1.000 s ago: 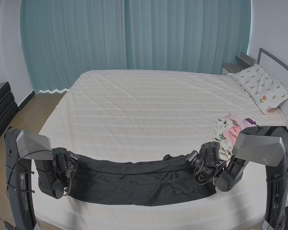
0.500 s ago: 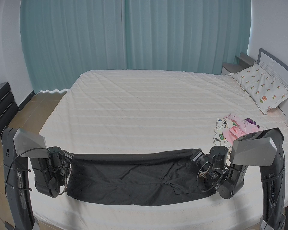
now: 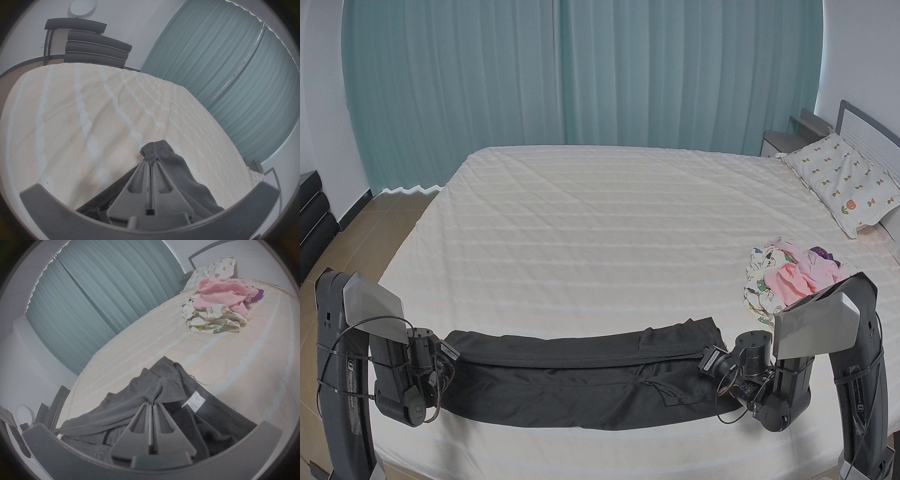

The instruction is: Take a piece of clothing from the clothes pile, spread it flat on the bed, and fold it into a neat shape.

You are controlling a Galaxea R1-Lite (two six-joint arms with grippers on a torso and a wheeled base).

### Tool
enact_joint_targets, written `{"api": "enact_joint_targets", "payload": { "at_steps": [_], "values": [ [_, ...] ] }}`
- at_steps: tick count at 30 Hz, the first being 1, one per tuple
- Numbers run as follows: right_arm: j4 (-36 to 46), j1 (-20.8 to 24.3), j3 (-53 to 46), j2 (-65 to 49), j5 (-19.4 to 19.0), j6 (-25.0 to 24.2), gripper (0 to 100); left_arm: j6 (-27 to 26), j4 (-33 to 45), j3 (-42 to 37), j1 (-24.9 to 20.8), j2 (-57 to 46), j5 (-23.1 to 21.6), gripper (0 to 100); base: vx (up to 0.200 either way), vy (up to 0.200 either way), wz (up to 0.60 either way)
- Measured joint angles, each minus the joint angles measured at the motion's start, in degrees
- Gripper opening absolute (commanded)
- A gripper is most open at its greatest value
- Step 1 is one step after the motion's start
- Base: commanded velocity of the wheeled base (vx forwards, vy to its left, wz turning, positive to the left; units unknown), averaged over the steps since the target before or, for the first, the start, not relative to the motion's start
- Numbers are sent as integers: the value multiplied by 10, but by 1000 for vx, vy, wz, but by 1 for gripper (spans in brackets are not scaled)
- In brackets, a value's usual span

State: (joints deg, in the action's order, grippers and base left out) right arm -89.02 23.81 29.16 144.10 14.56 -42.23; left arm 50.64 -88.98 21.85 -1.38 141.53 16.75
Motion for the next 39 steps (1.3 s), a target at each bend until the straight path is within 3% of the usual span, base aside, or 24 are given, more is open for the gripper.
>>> {"api": "enact_joint_targets", "payload": {
  "at_steps": [10, 28, 29, 30, 31, 39],
  "values": [
    [0, 2, -15, 6, -5, 14, 0, -45, 0, -14, -2, 20, -6, 0, 0, 0, 0],
    [0, 5, -29, 15, -4, 34, 0, -54, 0, -18, -7, 34, -4, 0, 0, 0, 0],
    [0, 5, -29, 15, -4, 34, 100, -55, 0, -18, -7, 34, -4, 0, 0, 0, 0],
    [0, 6, -31, 15, -4, 37, 100, -56, 0, -18, -7, 35, -4, 0, 0, 0, 0],
    [0, 6, -33, 15, -4, 38, 100, -58, 0, -18, -7, 35, -4, 100, 0, 0, 0],
    [1, 7, -41, 15, -1, 54, 100, -60, 0, -21, -8, 37, -4, 100, 0, 0, 0]
  ]
}}
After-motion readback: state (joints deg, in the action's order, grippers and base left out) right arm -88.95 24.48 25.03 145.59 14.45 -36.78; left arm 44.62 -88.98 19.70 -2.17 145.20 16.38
